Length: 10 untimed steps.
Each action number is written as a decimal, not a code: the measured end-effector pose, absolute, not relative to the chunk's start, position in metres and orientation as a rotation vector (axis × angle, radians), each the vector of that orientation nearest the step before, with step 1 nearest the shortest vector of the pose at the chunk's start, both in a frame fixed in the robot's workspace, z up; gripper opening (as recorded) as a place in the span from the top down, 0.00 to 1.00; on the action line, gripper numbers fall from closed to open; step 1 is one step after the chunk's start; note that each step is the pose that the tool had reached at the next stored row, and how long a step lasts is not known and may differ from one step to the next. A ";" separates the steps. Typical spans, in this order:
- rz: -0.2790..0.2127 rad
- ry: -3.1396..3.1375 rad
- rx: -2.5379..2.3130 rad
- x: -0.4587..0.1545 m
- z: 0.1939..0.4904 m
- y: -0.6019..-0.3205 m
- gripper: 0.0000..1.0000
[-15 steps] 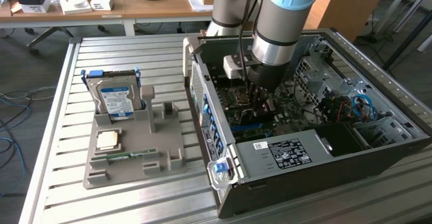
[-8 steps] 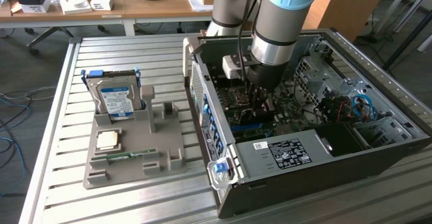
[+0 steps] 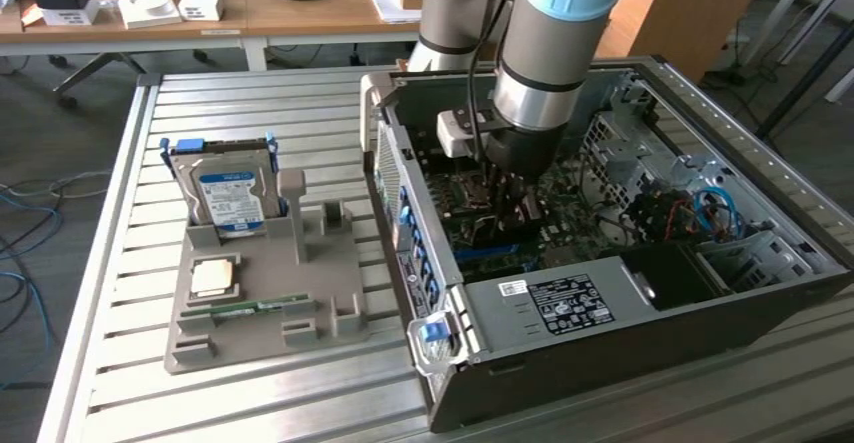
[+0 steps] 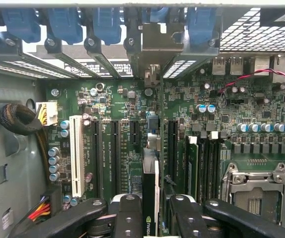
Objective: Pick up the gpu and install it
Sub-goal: 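Insert the gpu into the slot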
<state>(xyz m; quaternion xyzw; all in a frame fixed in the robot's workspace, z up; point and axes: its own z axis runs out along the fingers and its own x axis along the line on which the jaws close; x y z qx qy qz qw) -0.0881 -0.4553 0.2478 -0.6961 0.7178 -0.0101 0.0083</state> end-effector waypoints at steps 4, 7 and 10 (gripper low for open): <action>-0.031 2.243 -2.175 -0.088 0.247 -0.455 0.74; -0.031 2.243 -2.176 -0.089 0.247 -0.455 0.74; -0.031 2.243 -2.175 -0.089 0.246 -0.455 0.74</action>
